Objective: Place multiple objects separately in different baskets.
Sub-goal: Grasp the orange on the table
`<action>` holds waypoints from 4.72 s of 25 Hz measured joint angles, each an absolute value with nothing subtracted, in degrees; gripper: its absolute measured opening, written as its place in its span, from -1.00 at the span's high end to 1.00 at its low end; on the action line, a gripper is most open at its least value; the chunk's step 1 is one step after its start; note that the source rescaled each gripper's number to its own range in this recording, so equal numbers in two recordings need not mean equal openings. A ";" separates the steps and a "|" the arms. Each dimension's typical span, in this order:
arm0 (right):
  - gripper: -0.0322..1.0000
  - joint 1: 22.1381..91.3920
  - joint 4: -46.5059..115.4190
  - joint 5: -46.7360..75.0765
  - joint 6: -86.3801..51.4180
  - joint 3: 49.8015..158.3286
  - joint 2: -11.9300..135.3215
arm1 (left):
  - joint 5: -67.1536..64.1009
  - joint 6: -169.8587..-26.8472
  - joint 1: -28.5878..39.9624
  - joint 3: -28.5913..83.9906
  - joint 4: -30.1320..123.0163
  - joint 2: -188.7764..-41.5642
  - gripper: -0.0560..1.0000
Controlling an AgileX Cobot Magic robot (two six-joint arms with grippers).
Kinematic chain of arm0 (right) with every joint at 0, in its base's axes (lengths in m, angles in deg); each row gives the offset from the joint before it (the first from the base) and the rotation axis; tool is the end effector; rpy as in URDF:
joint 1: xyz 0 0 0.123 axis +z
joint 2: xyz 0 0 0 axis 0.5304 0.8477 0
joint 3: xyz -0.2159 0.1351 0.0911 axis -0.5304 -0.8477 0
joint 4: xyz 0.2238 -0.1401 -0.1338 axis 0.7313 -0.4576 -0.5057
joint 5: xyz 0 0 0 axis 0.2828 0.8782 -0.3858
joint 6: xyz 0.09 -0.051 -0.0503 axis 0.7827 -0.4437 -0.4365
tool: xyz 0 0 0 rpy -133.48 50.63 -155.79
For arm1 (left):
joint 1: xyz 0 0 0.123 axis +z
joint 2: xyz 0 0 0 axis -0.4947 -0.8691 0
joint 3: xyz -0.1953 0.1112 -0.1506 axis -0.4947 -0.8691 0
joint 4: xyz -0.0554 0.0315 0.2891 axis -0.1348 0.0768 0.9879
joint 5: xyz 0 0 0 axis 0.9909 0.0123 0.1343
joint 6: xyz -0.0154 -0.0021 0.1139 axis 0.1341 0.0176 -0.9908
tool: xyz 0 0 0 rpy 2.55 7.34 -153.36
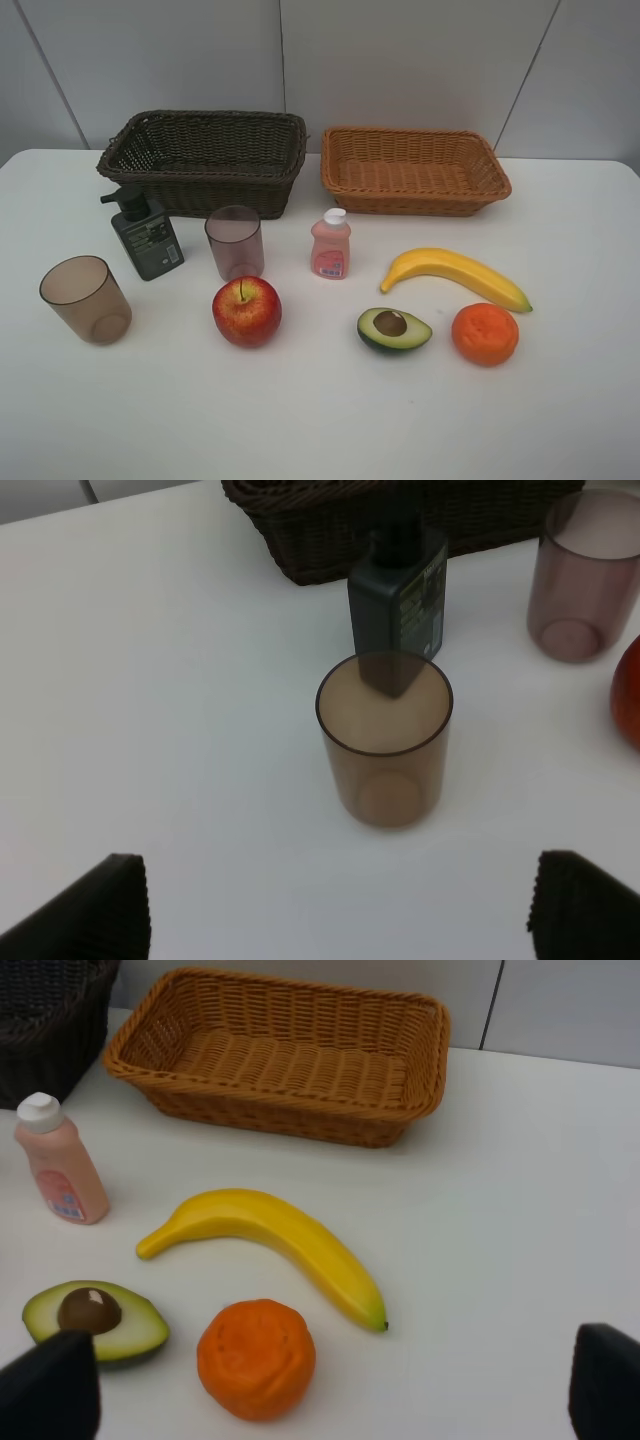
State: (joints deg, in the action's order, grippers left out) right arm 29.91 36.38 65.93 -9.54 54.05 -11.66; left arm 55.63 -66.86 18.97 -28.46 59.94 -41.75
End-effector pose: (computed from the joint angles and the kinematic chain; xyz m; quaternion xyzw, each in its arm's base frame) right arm 0.0662 0.0147 0.2978 -0.0986 0.8373 0.0059 0.5378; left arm 0.0782 -0.0147 0.2566 0.1010 0.8701 -0.0342 0.4811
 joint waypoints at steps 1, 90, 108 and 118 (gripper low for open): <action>-1.00 29.91 36.38 65.93 -9.41 54.05 -11.66 | 55.63 -66.86 18.97 -28.46 59.94 -41.75 -1.00; -1.00 50.83 27.29 40.58 -41.83 63.42 74.50 | 55.63 -66.86 18.97 -28.46 59.94 -41.75 -1.00; -1.00 50.83 27.35 36.91 -41.94 63.46 85.39 | 55.63 -66.86 18.97 -28.46 59.94 -41.75 -1.00; -0.81 50.83 27.35 36.00 -41.94 63.48 86.99 | 55.63 -66.86 18.97 -28.46 59.94 -41.75 -1.00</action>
